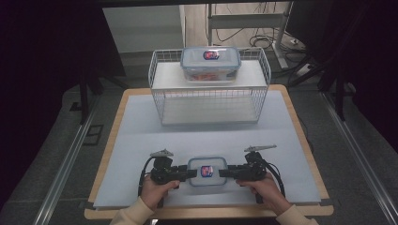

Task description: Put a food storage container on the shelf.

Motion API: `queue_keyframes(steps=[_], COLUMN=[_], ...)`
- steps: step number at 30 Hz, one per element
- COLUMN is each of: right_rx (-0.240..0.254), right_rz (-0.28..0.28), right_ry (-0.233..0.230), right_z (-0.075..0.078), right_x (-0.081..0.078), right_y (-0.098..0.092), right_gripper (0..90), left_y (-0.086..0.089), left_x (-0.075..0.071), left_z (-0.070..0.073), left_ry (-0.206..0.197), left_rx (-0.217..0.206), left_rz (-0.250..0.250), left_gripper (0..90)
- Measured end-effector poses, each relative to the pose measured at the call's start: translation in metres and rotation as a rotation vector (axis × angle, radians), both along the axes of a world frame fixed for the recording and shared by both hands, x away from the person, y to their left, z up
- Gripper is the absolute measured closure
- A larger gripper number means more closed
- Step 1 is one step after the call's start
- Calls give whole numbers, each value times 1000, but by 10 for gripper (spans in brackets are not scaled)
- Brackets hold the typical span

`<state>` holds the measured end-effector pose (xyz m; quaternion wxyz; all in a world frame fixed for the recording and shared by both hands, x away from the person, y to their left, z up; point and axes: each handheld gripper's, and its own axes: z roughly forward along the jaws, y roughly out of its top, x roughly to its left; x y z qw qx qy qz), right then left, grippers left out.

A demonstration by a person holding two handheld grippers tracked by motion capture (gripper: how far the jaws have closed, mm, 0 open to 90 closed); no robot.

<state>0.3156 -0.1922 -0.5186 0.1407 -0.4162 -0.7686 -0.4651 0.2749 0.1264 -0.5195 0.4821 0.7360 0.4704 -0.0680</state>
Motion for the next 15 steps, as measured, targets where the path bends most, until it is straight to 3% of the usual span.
queue_keyframes(steps=[15], right_rx=[41], right_rz=[-27], right_ry=[28], right_z=[-1], right_x=[-3], right_y=[-4], right_gripper=[527], left_y=[-1], left_x=[-7], left_z=[-1], left_ry=[-20], left_rx=[-11], left_rz=[14], left_gripper=[496])
